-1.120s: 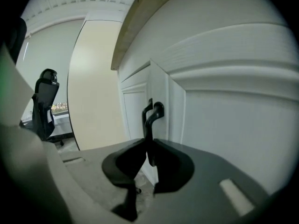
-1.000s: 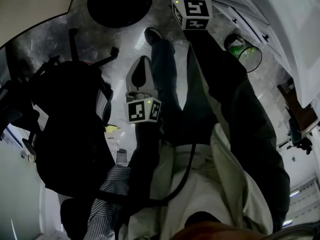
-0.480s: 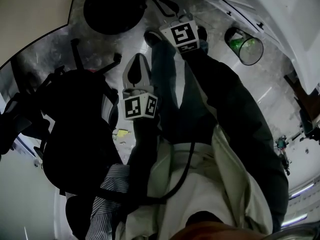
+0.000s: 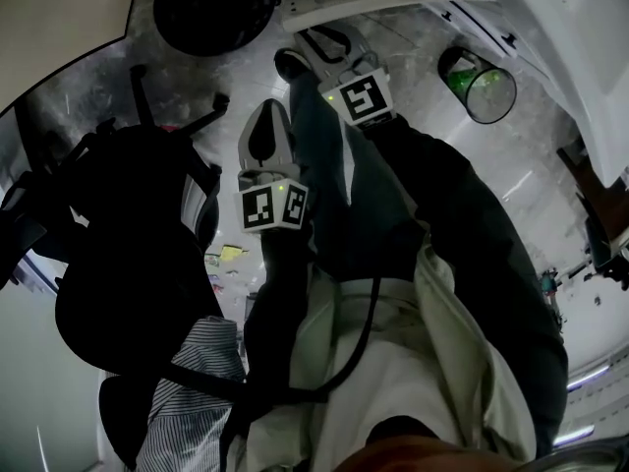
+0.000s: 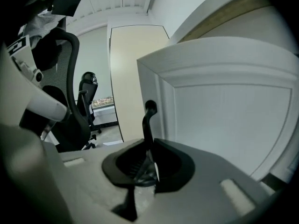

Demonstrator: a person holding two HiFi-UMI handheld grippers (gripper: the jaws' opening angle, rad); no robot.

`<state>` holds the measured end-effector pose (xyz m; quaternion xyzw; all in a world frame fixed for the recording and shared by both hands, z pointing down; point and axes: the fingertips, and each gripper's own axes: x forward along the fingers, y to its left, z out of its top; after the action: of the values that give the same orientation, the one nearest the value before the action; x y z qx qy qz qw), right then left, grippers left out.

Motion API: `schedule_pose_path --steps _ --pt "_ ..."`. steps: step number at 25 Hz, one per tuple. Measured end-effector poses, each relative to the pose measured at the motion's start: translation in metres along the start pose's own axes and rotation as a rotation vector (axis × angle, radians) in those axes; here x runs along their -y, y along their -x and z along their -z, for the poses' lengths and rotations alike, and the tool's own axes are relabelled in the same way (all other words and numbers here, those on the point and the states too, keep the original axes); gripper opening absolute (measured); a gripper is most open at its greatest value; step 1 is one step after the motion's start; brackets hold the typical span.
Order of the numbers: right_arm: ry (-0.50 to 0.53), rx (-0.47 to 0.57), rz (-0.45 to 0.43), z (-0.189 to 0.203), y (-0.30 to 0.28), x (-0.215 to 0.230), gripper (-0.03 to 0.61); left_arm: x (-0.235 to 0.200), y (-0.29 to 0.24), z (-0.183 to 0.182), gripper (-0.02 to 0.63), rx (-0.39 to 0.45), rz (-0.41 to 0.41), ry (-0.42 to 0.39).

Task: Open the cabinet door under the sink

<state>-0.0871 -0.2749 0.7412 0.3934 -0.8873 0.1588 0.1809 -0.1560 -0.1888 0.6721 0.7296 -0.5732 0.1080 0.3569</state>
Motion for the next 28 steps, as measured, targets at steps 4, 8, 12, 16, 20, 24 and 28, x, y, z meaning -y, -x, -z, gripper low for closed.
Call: schedule_pose_path --steps 4,8,12,16,20,24,28 --pt "-0.003 -0.034 -0.045 0.022 0.039 -0.019 0.049 0.019 0.009 0.014 0.006 0.005 -0.005 0.009" --pt "0.039 -0.072 -0.083 0.05 0.09 -0.027 0.049 0.039 0.017 0.017 0.006 0.028 0.0 -0.005" --pt "0.054 -0.129 -0.07 0.08 0.141 -0.022 0.052 0.054 0.027 0.023 0.006 0.048 -0.015 -0.008" --pt "0.057 -0.139 -0.067 0.103 0.177 -0.005 0.051 0.082 0.034 0.029 0.006 0.073 -0.011 -0.03" --pt "0.086 -0.22 -0.086 0.109 0.181 0.001 0.052 0.112 0.047 0.039 0.006 0.087 0.007 -0.036" --pt "-0.014 -0.297 -0.025 0.11 0.194 0.003 0.067 0.136 0.088 0.032 0.006 0.07 -0.02 -0.044" --pt "-0.223 -0.295 0.013 0.103 0.23 0.003 0.043 0.152 0.136 0.01 0.006 0.08 -0.018 -0.069"
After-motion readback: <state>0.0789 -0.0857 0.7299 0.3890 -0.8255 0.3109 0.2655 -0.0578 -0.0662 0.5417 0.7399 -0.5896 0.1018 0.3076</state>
